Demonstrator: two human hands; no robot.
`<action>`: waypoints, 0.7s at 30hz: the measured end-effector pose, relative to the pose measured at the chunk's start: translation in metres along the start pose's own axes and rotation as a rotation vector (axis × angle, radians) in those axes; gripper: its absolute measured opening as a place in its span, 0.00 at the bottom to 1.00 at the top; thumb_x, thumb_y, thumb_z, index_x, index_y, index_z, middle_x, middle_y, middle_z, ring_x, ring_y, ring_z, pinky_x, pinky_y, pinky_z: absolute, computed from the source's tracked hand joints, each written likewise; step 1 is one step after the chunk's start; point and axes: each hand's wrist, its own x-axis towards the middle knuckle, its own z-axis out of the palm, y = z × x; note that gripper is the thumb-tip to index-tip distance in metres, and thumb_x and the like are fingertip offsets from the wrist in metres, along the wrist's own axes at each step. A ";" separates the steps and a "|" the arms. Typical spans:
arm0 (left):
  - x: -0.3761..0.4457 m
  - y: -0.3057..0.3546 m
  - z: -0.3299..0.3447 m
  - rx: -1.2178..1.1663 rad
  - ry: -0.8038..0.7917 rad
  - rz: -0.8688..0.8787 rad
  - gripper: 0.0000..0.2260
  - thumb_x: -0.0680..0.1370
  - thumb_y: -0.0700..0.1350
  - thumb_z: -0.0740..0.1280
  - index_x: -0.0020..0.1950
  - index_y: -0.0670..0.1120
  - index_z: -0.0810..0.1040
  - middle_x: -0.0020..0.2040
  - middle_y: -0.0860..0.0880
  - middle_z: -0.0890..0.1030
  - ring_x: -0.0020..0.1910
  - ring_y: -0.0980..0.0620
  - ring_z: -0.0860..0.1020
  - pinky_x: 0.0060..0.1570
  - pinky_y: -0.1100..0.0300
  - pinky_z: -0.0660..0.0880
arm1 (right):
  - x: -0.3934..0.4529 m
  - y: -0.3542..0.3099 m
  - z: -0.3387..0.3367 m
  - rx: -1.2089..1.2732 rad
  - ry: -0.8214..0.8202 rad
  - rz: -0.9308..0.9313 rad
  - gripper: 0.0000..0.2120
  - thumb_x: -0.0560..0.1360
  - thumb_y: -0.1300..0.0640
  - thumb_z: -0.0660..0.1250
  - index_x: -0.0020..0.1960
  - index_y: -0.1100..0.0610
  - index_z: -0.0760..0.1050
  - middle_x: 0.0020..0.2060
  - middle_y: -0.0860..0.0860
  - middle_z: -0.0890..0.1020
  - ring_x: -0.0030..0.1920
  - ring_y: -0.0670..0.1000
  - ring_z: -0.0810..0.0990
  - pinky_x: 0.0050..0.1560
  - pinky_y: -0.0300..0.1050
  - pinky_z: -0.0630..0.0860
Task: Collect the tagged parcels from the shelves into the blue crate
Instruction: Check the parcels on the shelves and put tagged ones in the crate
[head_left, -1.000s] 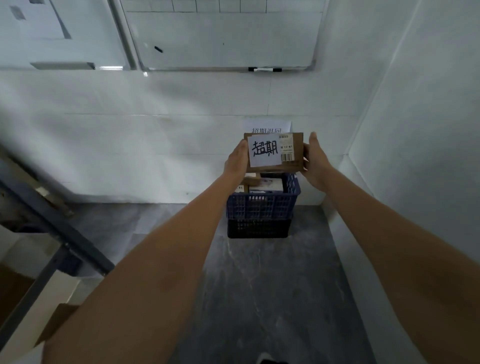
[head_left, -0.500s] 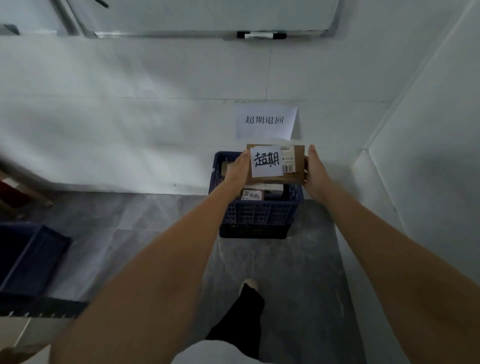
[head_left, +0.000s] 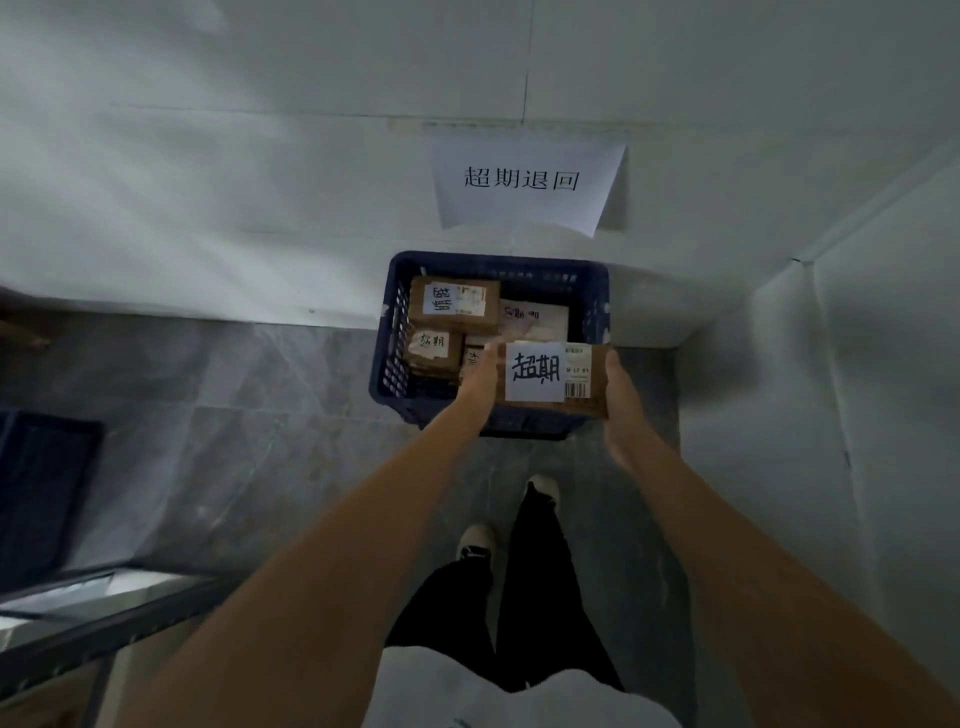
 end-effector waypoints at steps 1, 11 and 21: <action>-0.008 0.010 0.008 -0.015 -0.001 -0.002 0.31 0.77 0.66 0.54 0.67 0.43 0.74 0.63 0.39 0.78 0.61 0.38 0.76 0.65 0.43 0.71 | 0.014 0.000 -0.002 -0.012 -0.007 0.014 0.23 0.84 0.45 0.49 0.63 0.57 0.75 0.50 0.53 0.84 0.46 0.49 0.84 0.36 0.38 0.80; 0.110 0.016 0.055 -0.100 0.074 -0.056 0.18 0.81 0.59 0.54 0.58 0.50 0.76 0.56 0.44 0.81 0.54 0.44 0.80 0.61 0.48 0.75 | 0.184 0.039 -0.012 -0.099 0.038 0.182 0.31 0.76 0.34 0.57 0.69 0.56 0.68 0.56 0.54 0.81 0.56 0.55 0.81 0.63 0.57 0.75; 0.241 -0.036 0.062 -0.143 0.093 -0.187 0.15 0.82 0.55 0.56 0.55 0.48 0.79 0.51 0.44 0.83 0.51 0.44 0.80 0.60 0.47 0.75 | 0.280 0.110 0.004 -0.166 0.024 0.298 0.50 0.64 0.21 0.59 0.76 0.50 0.58 0.67 0.52 0.74 0.61 0.55 0.76 0.64 0.55 0.73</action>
